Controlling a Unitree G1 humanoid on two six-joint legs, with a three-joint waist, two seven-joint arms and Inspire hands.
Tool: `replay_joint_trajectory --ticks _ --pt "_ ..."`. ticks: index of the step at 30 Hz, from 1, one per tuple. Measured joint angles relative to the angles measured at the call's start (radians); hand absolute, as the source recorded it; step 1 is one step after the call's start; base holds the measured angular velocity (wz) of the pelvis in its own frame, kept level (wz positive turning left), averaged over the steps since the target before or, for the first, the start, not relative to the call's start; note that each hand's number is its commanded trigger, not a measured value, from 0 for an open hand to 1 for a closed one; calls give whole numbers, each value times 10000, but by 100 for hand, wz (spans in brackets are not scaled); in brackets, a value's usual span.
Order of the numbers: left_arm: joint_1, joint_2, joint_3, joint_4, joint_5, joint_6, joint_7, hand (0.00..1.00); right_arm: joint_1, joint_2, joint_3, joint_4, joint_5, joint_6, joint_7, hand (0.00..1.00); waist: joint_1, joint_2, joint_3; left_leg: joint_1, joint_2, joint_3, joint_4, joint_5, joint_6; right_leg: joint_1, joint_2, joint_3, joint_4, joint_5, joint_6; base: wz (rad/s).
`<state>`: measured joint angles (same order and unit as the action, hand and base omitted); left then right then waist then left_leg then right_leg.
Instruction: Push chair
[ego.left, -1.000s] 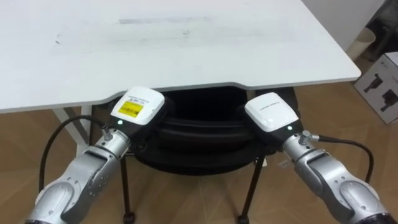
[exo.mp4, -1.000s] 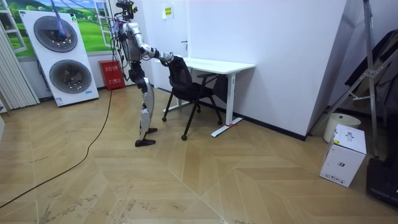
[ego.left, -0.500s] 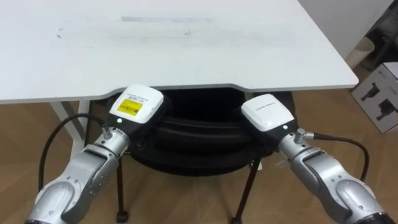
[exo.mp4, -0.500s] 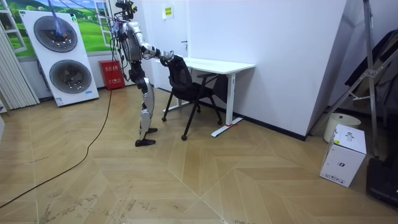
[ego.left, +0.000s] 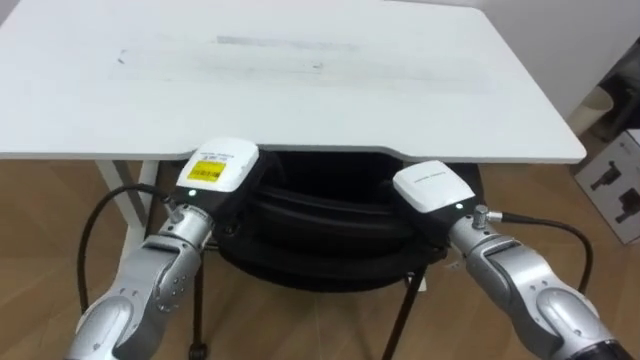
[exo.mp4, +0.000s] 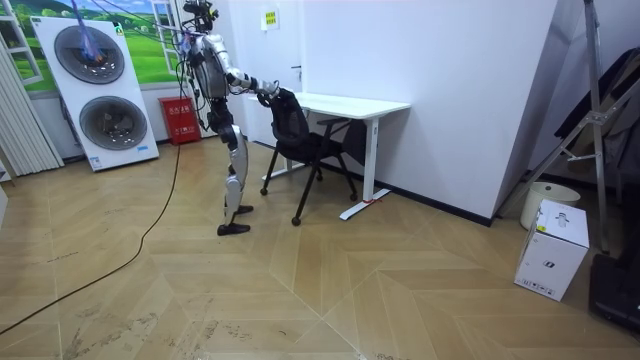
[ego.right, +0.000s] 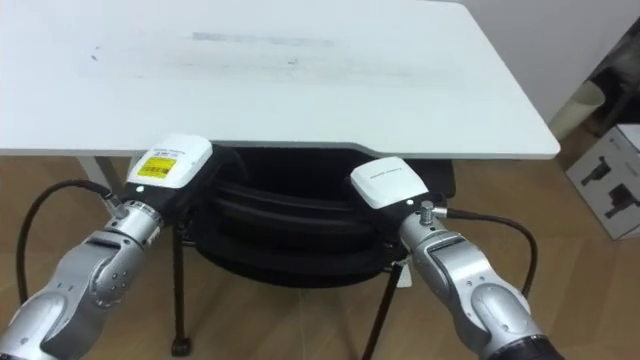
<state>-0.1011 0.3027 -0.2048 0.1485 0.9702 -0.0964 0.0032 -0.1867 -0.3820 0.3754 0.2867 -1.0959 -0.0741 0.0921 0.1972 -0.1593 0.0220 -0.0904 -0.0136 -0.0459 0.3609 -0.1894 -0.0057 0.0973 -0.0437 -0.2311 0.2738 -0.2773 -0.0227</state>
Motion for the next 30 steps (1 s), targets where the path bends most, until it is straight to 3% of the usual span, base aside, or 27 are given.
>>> replay_joint_trajectory --ticks 4,8,14,16,19,21,24,26,28,30 --pt "11 -75 43 -134 -443 244 -144 0 0 9 0 -297 7 103 273 0 -13 57 0 -31 -14 -109 18 2 -5 121 8 -158 -29 11 -9 8" --pt "11 -146 64 -137 -738 496 -170 0 0 -36 0 -509 -5 103 425 0 -23 300 -37 -29 -26 -132 -10 18 -30 152 10 -192 -31 15 -12 4" --pt "144 -146 460 -141 -751 530 -168 0 -25 -201 -13 -781 -131 -64 517 0 -319 402 -45 96 -148 -240 -427 266 -43 181 -104 -341 -140 14 -12 8" --pt "142 -153 633 -165 -750 491 -121 0 -104 -428 -15 -886 8 -354 516 0 -319 402 -44 62 -155 -229 -521 314 -51 77 -125 -314 -124 16 -15 -3" --pt "143 -75 987 -299 -733 417 -105 0 -130 -1206 -16 -1400 279 -816 516 0 -369 396 -43 -5 -165 -222 -549 327 -49 4 -135 -315 -97 19 -18 1" --pt "158 123 1412 -639 -740 429 -98 0 -492 -1909 -16 -1629 559 -1320 516 0 -648 384 -37 -16 -175 -239 -556 343 -51 22 -112 -334 -130 27 -12 4" --pt "496 575 1736 -950 -728 262 -14 0 -763 -2611 -74 -1763 1084 -1520 507 0 -1064 368 -28 126 -225 -240 -845 482 -50 66 -157 -355 -168 41 -7 0" --pt "639 652 1986 -951 -733 117 190 0 -880 -2998 -195 -1768 1480 -1712 497 0 -1191 347 -16 164 -247 -245 -1034 604 -54 -3 -185 -335 -177 43 -10 0" --pt "685 672 2373 -1032 -681 19 279 0 -880 -3222 -604 -1836 1534 -2010 497 0 -1312 323 -6 149 -240 -247 -1101 650 -68 -59 -183 -322 -184 57 -23 0" --pt "983 735 2770 -1115 -658 -48 351 0 -1046 -3359 -2039 -2131 1606 -2150 -391 0 -1631 325 -6 176 -290 -360 -1134 660 -66 36 -202 -478 -230 58 -20 12"
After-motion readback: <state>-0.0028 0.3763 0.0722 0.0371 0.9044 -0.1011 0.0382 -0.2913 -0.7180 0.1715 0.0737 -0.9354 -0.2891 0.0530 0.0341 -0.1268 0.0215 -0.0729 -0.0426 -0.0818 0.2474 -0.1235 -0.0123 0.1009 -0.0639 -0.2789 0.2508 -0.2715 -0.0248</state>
